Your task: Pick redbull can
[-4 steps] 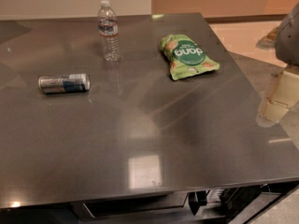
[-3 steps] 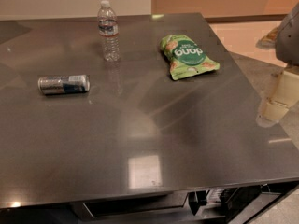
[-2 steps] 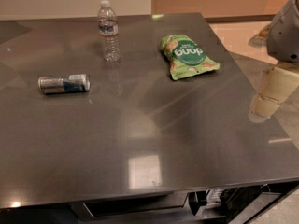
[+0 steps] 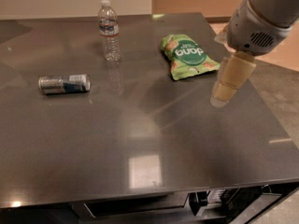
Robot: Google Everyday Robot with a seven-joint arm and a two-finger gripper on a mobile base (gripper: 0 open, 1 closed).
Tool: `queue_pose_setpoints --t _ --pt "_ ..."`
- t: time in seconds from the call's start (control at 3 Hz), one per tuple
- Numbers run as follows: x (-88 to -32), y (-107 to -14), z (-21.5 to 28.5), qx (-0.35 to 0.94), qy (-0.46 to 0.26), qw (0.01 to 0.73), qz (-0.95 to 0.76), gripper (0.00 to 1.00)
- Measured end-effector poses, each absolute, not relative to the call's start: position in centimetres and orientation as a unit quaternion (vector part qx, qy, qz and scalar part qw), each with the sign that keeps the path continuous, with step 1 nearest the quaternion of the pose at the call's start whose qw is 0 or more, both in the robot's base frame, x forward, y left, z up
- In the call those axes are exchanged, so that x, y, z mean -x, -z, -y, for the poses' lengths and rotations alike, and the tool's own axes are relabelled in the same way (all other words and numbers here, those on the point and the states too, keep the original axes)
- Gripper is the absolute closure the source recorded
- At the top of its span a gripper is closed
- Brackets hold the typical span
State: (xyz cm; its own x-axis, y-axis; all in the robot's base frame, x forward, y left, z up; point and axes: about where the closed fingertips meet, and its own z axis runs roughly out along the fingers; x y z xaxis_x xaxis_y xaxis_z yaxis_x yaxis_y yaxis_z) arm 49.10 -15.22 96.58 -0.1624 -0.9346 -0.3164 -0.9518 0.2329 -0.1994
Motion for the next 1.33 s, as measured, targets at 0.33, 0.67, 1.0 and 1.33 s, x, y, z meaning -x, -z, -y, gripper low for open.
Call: queue_pose_setpoints --t 0.33,0.67,1.0,1.33 --pt "-51.5 -95.8 11.3 0.627 -0.045 0.204 -0.751 0.00" --pt "-53.7 -95.2 7.0 0.640 -0.066 0.217 -0.734 0.00" --pt "-55.6 -94.7 2.7 0.657 -0.083 0.224 -0.715 0.00" --pt "-57.4 -94.0 -1.4 0.673 -0.098 0.221 -0.699 0.00"
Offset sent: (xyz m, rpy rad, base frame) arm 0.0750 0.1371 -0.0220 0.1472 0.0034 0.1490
